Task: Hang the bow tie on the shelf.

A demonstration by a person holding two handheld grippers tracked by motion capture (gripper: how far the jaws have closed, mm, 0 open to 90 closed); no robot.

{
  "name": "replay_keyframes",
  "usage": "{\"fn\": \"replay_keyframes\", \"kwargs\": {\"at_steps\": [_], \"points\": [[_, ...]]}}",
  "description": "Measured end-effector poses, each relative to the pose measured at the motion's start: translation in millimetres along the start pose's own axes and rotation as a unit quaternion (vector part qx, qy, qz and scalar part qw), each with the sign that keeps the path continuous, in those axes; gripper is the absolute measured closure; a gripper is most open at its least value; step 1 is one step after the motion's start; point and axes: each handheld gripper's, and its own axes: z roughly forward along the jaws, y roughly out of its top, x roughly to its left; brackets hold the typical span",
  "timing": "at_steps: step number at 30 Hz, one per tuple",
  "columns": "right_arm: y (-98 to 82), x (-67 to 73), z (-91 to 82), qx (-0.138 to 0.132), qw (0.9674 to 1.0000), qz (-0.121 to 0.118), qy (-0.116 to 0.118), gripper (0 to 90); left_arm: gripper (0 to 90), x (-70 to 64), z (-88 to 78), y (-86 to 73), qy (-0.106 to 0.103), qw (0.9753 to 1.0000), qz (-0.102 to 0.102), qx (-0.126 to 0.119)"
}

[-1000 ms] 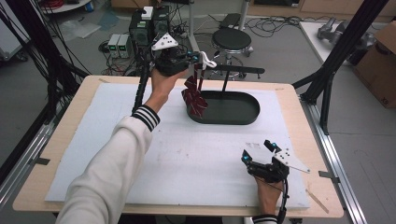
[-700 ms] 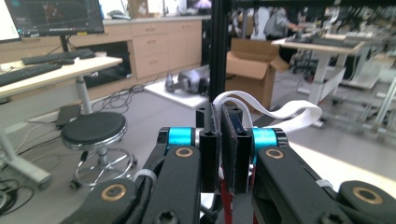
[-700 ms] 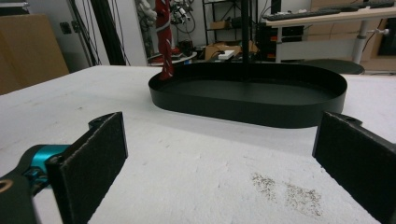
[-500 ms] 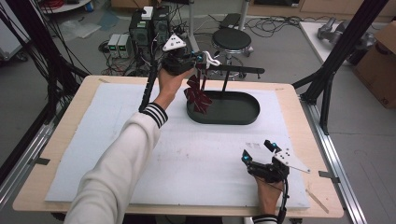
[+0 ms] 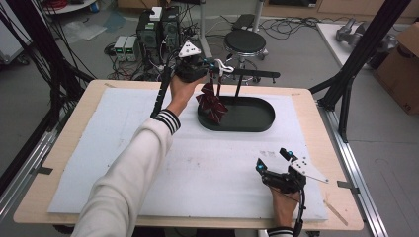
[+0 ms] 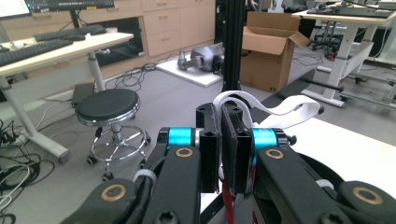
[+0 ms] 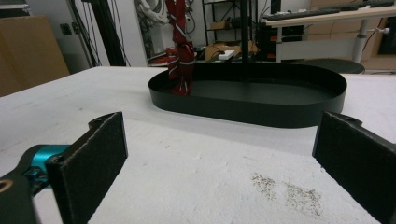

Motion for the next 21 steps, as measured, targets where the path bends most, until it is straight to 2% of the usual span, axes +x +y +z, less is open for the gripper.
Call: {"fn": "replay_keyframes", "kwargs": {"at_steps": [9, 13, 17, 21], "points": [[-0.1, 0.2, -0.1, 0.001, 1.0000, 0.000, 0.000, 2.1, 85.7, 3.8, 3.3, -12.1, 0.014, 0.9997, -0.003, 0.020], [0.0, 0.1, -0.1, 0.001, 1.0000, 0.001, 0.000, 2.1, 85.7, 2.7, 3.7, -13.6, 0.021, 0.9993, 0.010, 0.029], [-0.1, 0.3, 0.0, 0.001, 1.0000, -0.001, -0.001, 2.1, 85.6, 2.2, 3.1, -15.7, 0.024, 0.9993, 0.005, 0.029], [-0.1, 0.3, -0.2, 0.001, 1.0000, 0.000, -0.001, 2.1, 85.7, 2.4, 1.3, -17.2, 0.030, 0.9984, 0.021, 0.042]]}}
